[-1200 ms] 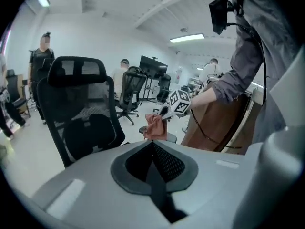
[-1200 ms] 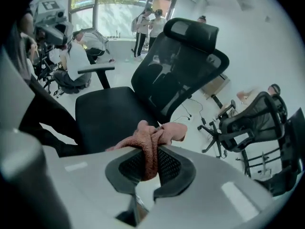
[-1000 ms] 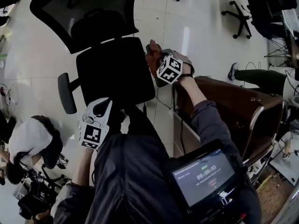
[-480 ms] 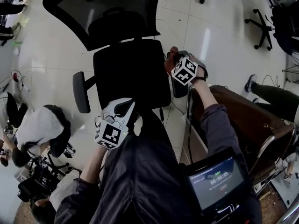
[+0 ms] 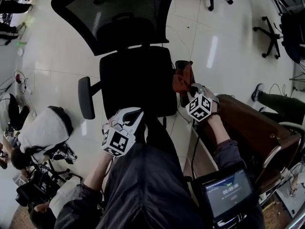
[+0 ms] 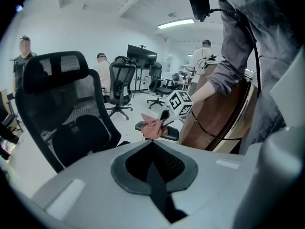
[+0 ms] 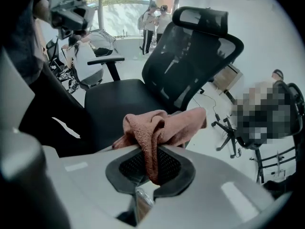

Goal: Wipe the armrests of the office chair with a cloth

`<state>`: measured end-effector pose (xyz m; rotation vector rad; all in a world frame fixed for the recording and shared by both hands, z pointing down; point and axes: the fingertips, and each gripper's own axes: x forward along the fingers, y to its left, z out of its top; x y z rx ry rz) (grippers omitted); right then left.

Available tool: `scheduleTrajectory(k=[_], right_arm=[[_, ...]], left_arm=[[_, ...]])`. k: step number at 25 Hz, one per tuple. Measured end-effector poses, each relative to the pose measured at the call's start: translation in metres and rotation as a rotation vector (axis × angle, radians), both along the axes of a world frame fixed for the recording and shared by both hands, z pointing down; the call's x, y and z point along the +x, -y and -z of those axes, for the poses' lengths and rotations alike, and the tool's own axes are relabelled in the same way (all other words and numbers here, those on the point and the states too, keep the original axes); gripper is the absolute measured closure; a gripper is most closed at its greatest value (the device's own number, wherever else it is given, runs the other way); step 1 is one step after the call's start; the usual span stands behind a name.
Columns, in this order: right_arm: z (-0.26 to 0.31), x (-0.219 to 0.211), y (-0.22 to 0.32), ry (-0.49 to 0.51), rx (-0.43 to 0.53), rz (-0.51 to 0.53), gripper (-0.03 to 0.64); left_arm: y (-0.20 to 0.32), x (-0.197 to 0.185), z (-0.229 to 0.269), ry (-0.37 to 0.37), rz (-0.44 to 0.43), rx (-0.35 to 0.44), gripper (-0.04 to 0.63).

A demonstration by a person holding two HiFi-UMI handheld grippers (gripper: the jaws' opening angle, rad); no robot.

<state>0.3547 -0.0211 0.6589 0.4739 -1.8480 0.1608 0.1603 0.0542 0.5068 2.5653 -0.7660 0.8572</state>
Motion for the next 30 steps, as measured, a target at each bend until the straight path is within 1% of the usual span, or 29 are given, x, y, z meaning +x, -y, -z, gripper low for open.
scheduleTrajectory(k=[5,8,10,13,15,17,19,21,22,24,27,30], right_arm=[[0.012,0.010,-0.069,0.004,-0.088,0.030,0.598],[0.022,0.008,-0.084,0.021,-0.124,0.022,0.598],[0.028,0.002,-0.063,0.033,-0.098,0.002,0.598],[0.026,-0.011,0.005,0.036,-0.038,-0.011,0.598],[0.013,-0.018,0.042,0.020,-0.036,-0.002,0.598],[-0.005,-0.019,0.064,-0.029,-0.070,0.017,0.595],[-0.021,-0.017,0.076,-0.081,-0.121,0.031,0.586],[-0.025,-0.012,0.077,-0.106,-0.180,0.007,0.580],[-0.026,-0.012,0.075,-0.100,-0.207,-0.009,0.572],[-0.025,-0.015,0.070,-0.073,-0.232,-0.007,0.560],[-0.027,-0.014,0.067,-0.079,-0.239,0.015,0.554],[-0.031,-0.016,0.073,-0.101,-0.298,-0.001,0.571]], left_arm=[[-0.015,0.000,0.001,-0.016,-0.009,0.005,0.580],[-0.026,-0.002,0.007,-0.016,-0.019,0.016,0.580],[-0.033,-0.006,0.012,-0.011,-0.010,0.020,0.580],[-0.038,-0.014,0.016,0.004,0.014,0.022,0.580],[-0.046,-0.016,0.017,0.012,0.028,0.013,0.580],[-0.053,-0.016,0.017,0.014,0.039,0.000,0.580],[-0.056,-0.018,0.018,0.012,0.056,-0.012,0.580],[-0.056,-0.021,0.017,0.009,0.074,-0.020,0.580],[-0.055,-0.022,0.016,0.009,0.081,-0.024,0.580],[-0.055,-0.022,0.014,0.004,0.091,-0.031,0.580],[-0.051,-0.018,0.013,-0.017,0.105,-0.044,0.580],[-0.041,-0.019,0.014,-0.021,0.111,-0.041,0.580]])
